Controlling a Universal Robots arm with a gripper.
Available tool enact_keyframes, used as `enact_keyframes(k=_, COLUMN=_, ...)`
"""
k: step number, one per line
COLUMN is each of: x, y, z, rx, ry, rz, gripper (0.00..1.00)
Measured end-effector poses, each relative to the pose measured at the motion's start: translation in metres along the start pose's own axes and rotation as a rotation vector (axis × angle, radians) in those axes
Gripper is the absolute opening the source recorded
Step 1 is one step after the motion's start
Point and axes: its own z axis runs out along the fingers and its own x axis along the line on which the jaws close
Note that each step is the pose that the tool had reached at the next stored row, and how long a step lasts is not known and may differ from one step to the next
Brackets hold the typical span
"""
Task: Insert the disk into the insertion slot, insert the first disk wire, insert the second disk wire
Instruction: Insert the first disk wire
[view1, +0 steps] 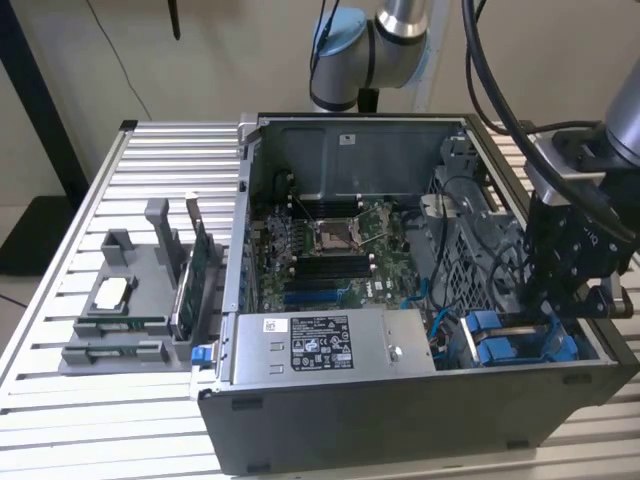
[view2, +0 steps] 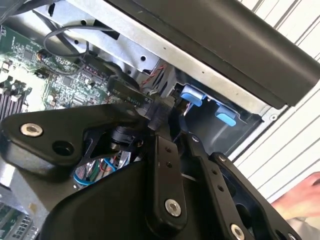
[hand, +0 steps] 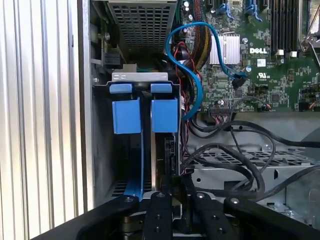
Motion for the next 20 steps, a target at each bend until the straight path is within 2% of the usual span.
enact_keyframes(k=1, x=0.0001, y=0.0, z=-0.0001, rx=-0.0002, ry=0.0006, rz=0.0, gripper=0.2)
enact_keyframes(k=2, x=0.0001, y=0.0001, z=-0.0005, rx=-0.0003, ry=0.0007, rz=0.0, gripper=0.27)
enact_keyframes(k=15, x=-0.0011, y=0.0008, z=-0.0227, rx=-0.0025, ry=0.001, rz=0.0, gripper=0.27)
enact_keyframes(k=16, x=-0.0012, y=0.0009, z=-0.025, rx=-0.0025, ry=0.0011, rz=0.0, gripper=0.27)
enact_keyframes(k=17, x=-0.0015, y=0.001, z=-0.0314, rx=-0.0025, ry=0.001, rz=0.0, gripper=0.27)
enact_keyframes(k=20, x=-0.0017, y=0.0011, z=-0.0351, rx=-0.0025, ry=0.0011, rz=0.0, gripper=0.27)
